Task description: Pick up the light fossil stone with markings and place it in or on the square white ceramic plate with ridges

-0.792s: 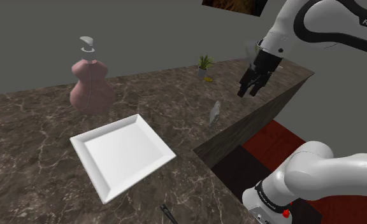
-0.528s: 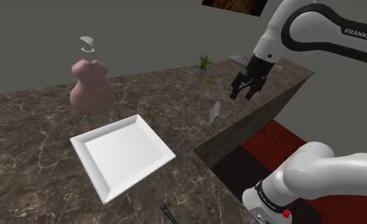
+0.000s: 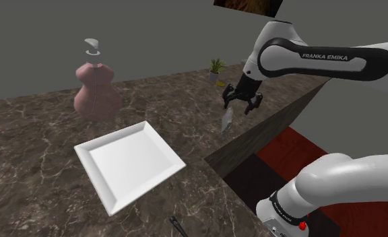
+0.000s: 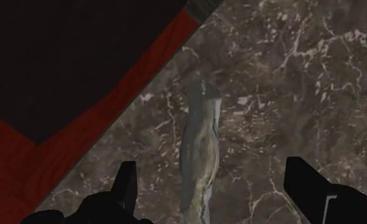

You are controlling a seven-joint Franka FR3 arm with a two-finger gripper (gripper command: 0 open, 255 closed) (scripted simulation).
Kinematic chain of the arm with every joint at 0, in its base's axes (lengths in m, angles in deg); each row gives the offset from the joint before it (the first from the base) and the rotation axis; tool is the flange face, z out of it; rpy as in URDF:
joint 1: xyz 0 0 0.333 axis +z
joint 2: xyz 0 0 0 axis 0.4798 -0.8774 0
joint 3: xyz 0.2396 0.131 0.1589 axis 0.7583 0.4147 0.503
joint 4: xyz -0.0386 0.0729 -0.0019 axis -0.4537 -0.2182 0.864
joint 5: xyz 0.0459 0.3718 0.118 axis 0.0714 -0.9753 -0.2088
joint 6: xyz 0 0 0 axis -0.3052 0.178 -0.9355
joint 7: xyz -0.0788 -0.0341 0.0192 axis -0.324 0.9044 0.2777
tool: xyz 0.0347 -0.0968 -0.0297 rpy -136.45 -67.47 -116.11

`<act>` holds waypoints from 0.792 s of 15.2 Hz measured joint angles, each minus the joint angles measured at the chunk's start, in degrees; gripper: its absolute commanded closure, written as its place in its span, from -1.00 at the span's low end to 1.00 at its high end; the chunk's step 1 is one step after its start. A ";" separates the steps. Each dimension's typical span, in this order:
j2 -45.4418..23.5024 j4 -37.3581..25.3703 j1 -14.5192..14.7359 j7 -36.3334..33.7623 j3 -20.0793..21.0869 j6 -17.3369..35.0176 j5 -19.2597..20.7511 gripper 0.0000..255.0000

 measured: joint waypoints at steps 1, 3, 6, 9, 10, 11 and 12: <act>-0.95 0.65 -0.92 -3.02 0.84 1.65 0.18 -1.00; -2.02 1.69 -1.61 -5.45 1.60 3.83 0.26 -1.00; -3.09 3.39 -1.82 -6.15 2.00 6.63 0.20 -1.00; -4.08 4.95 -1.78 -6.33 2.34 9.18 0.06 -1.00; -4.20 5.17 -1.77 -6.35 2.38 9.53 0.04 -1.00; -4.20 5.32 -1.78 -6.32 2.37 9.70 0.03 -1.00; -4.25 5.39 -1.78 -6.32 2.38 9.82 0.03 -1.00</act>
